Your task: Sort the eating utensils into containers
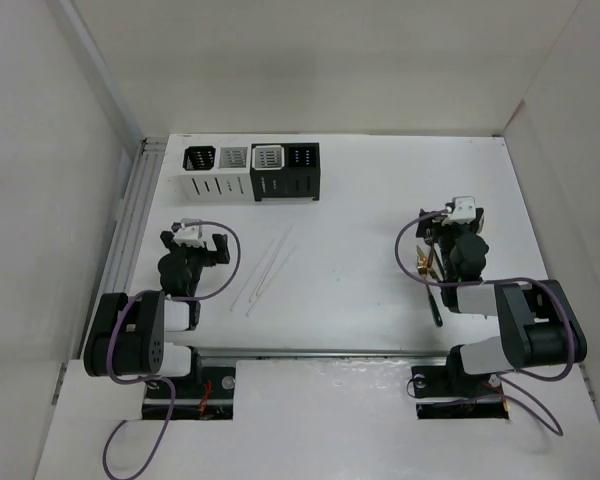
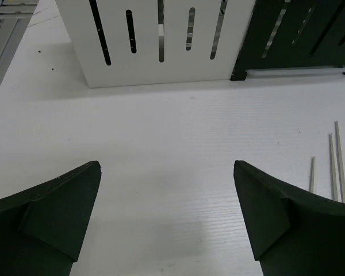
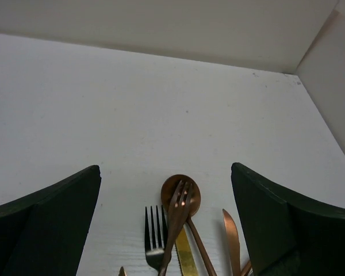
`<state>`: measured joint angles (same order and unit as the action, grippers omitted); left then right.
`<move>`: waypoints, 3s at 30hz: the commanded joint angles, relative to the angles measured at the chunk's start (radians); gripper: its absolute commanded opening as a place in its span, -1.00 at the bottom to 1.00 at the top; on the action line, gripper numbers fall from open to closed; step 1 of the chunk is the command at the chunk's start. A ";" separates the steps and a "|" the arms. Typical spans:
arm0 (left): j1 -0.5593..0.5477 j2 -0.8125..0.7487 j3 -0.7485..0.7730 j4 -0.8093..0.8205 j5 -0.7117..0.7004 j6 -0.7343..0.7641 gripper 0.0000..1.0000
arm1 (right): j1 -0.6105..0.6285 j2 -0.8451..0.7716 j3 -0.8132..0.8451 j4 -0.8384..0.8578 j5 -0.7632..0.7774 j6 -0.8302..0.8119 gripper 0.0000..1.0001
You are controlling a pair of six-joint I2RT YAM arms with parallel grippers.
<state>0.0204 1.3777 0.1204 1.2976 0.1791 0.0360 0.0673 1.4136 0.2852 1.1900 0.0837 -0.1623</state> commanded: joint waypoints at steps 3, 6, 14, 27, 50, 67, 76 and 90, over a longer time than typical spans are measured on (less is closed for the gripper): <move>-0.004 -0.003 0.027 0.229 -0.001 -0.012 1.00 | 0.009 -0.123 0.156 -0.262 -0.099 -0.054 0.99; -0.004 -0.003 0.027 0.229 -0.001 -0.012 1.00 | 0.022 -0.177 0.382 -0.605 -0.145 -0.100 0.99; -0.074 -0.362 0.431 -0.621 0.290 0.476 1.00 | 0.302 -0.083 0.984 -0.958 0.511 -0.638 0.99; -0.175 -0.022 1.187 -1.843 0.105 0.458 0.74 | 0.395 0.045 1.404 -1.701 0.262 -0.154 0.99; -0.338 0.233 0.877 -1.758 0.088 0.286 0.15 | 0.293 -0.088 1.005 -1.748 0.087 0.245 0.59; -0.454 0.405 0.935 -1.893 -0.055 0.277 0.00 | 0.293 -0.177 0.976 -1.787 0.143 0.254 0.59; -0.410 0.511 0.973 -1.933 -0.020 0.252 -0.62 | 0.293 -0.214 0.994 -1.805 0.191 0.236 0.59; -0.381 0.247 1.117 -1.959 0.109 0.390 -1.00 | 0.284 -0.268 0.974 -1.761 0.173 0.225 0.59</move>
<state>-0.3645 1.7752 1.1809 -0.6399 0.2340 0.3511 0.3584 1.1637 1.2602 -0.6209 0.2787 0.0677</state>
